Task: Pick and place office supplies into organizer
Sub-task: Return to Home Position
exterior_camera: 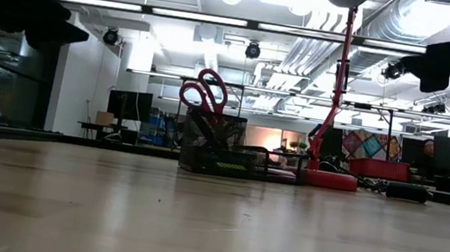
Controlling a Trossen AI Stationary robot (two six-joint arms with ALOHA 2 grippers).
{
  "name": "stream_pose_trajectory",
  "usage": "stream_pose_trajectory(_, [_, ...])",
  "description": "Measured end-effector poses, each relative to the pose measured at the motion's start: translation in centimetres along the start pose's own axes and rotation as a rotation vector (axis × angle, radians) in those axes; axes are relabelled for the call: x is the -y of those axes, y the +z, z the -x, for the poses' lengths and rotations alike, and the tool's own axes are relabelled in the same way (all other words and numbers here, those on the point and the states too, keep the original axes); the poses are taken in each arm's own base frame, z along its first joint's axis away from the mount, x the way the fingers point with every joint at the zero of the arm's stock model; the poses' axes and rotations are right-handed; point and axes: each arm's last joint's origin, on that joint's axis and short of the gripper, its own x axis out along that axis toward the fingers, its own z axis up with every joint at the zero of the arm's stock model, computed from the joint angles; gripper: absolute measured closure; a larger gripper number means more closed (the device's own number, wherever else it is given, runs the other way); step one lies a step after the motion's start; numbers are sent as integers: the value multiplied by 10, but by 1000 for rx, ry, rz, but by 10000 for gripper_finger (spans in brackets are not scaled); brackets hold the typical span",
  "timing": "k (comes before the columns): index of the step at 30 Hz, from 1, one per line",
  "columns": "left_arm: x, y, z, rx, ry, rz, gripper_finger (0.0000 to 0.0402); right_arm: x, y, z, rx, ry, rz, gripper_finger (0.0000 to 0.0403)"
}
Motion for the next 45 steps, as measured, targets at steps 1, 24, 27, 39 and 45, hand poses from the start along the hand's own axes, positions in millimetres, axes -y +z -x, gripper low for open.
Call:
stream_pose_trajectory(1, [0, 0, 0, 0, 2, 1, 158, 0, 0, 0, -2, -16, -34, 167])
stream_pose_trajectory(24, [0, 0, 0, -6, -11, 26, 158, 2, -9, 0, -89, -79, -234, 167])
stream_pose_trajectory(27, [0, 0, 0, -6, -11, 26, 158, 2, -9, 0, -89, -79, -235, 167])
stream_pose_trajectory(39, [0, 0, 0, -6, -13, 26, 158, 2, -9, 0, -89, -79, -238, 167])
stream_pose_trajectory(45, [0, 0, 0, -6, -13, 26, 158, 2, -9, 0, -90, -79, -238, 167])
